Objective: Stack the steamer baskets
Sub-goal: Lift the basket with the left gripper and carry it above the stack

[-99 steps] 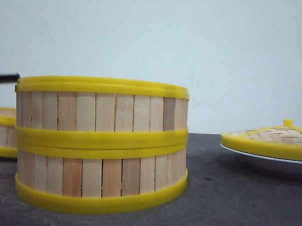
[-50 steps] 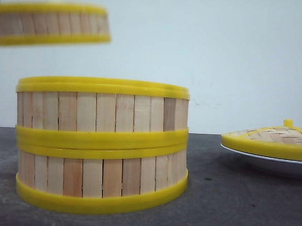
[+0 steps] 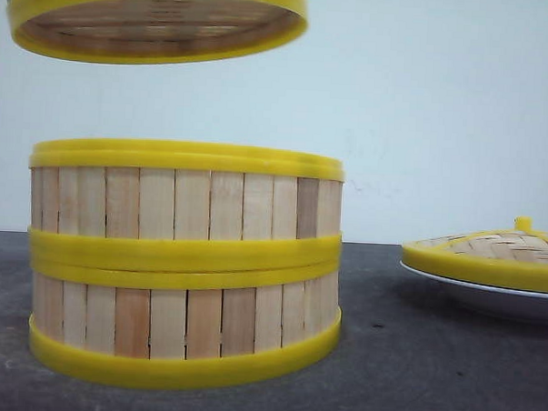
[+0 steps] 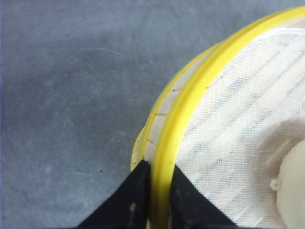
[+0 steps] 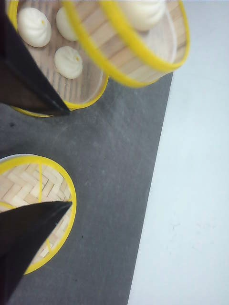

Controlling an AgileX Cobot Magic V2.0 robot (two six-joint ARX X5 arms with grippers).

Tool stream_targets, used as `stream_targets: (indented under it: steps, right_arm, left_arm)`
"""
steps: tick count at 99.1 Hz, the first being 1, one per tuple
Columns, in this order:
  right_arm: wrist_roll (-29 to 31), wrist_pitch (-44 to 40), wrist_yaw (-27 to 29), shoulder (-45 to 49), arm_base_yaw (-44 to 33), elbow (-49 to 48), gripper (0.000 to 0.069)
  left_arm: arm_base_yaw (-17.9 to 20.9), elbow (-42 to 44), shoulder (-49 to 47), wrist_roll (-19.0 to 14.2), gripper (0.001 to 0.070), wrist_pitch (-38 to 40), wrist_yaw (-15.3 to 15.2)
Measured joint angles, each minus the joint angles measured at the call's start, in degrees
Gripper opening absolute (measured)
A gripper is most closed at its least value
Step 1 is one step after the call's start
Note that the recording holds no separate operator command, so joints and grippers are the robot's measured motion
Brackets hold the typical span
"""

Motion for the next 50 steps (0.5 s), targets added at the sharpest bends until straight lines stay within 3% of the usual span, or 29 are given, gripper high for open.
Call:
stream_targets:
  steps: [23, 50]
  right_arm:
    - [-0.1, 0.0, 0.0, 0.0, 0.0, 0.0, 0.035]
    - [-0.1, 0.0, 0.0, 0.0, 0.0, 0.0, 0.035]
  left_arm:
    - [-5.1, -0.3, 0.0, 1.3, 0.0023, 0.2, -3.1]
    - [-5.8, -6.8, 0.0, 1.8, 0.0023, 2.4, -3.8]
